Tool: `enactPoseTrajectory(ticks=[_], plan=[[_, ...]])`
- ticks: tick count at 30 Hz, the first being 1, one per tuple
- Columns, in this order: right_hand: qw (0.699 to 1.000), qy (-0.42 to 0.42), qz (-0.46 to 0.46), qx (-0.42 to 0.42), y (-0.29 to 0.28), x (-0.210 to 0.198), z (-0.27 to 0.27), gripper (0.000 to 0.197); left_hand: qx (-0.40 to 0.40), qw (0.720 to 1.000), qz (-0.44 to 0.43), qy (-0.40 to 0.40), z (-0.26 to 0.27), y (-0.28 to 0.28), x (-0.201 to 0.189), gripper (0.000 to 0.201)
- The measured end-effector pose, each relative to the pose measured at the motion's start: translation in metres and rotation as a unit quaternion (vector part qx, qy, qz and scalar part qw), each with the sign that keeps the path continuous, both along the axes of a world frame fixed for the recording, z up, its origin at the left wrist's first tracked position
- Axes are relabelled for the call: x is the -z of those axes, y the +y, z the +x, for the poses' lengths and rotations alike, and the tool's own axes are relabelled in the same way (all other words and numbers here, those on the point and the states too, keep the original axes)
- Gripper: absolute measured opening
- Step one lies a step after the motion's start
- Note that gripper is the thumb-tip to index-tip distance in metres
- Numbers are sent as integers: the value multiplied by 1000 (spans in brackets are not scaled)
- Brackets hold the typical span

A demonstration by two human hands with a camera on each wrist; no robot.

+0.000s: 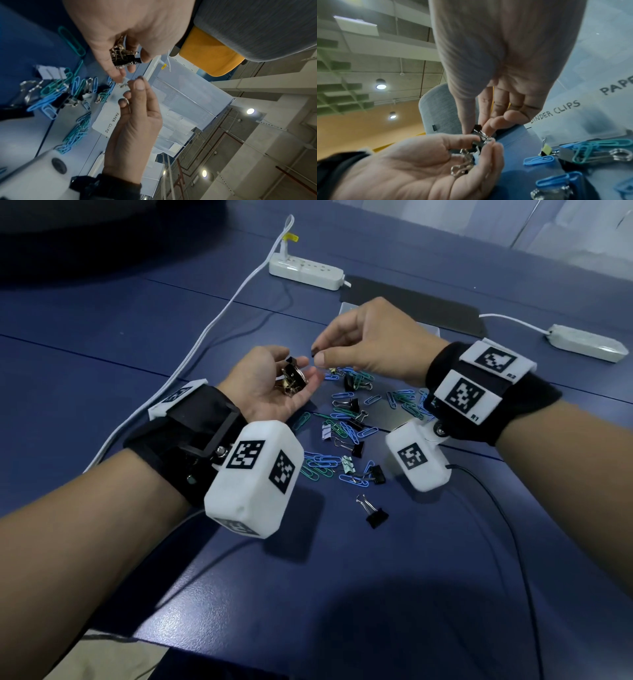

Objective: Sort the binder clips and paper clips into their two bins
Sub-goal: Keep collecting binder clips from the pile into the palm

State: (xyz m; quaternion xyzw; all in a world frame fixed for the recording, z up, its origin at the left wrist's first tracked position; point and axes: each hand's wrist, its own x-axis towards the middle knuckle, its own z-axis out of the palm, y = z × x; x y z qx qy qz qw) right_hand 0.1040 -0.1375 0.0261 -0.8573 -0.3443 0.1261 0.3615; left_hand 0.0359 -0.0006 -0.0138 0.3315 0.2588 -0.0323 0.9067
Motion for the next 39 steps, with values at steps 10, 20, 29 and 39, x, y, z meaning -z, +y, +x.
enactPoseTrajectory(ticks=[10, 20, 29, 39], plan=[[988, -119, -94, 8, -22, 4, 3, 21, 21, 998, -58, 1, 2, -8, 3, 31], [966, -109, -233, -17, -31, 15, -1, 21, 17, 999, -30, -8, 2, -2, 0, 33], [989, -78, -127, 22, -39, 9, 2, 22, 24, 999, -22, -5, 2, -8, 1, 31], [995, -95, -28, 11, -17, -10, -6, 30, 73, 994, -80, -15, 15, -23, -7, 18]])
